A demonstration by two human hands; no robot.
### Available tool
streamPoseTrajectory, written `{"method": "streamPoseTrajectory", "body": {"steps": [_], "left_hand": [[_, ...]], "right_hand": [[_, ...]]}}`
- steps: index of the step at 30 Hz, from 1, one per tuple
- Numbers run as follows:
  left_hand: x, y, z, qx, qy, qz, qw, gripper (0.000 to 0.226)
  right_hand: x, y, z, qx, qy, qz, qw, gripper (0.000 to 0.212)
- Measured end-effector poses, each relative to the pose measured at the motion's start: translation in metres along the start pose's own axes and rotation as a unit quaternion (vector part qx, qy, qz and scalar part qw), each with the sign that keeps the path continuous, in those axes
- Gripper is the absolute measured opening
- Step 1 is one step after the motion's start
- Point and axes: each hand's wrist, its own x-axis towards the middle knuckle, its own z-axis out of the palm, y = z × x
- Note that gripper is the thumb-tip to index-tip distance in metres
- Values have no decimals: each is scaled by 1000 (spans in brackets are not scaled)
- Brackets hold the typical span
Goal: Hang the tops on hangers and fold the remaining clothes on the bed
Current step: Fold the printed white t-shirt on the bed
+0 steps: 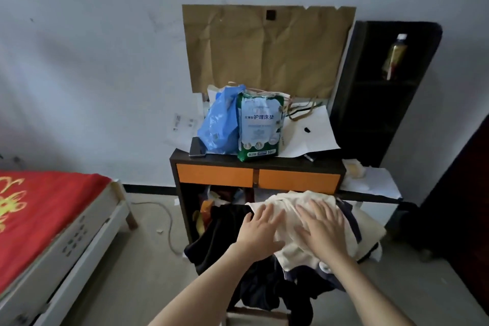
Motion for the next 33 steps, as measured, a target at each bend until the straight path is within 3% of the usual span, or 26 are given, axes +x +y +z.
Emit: {"method": "streamPoseTrajectory", "body": {"steps": [4, 9, 13, 17, 21, 24, 26, 29, 31, 33], "left_hand": [[-2, 0, 22, 3, -8, -15, 1000, 73], [4, 1, 15, 2, 4, -26, 1000, 69], [-2, 0, 17, -50, 66, -49, 995, 48], [-11, -4, 15, -72, 83, -63, 992, 39], [-16, -6, 10, -98, 63, -66, 991, 42], [-28, -10, 15, -219, 57, -70, 972, 82], [-40, -7, 8, -332, 84, -40, 939, 99], [-58, -6, -12, -483, 177, -1, 858, 95], [-66, -16, -20, -498, 258, -30, 827, 103], [-77, -33, -32, -471, 317, -67, 821, 106]], "right_hand": [[2, -4, -2, 25, -55, 7, 998, 65], [12, -9, -14, 14, -32, 6, 999, 46], [9, -11, -11, 27, -81, -17, 996, 35], [7, -11, -13, 75, -22, -1, 997, 11], [3, -25, -27, 164, 43, -11, 985, 12], [3, -51, -45, 256, 147, -32, 955, 21], [10, -71, -65, 292, 227, -67, 927, 30], [23, -101, -99, 350, 308, -117, 877, 38], [29, -123, -123, 427, 326, -170, 826, 39], [32, -145, -150, 514, 301, -212, 775, 35]]}}
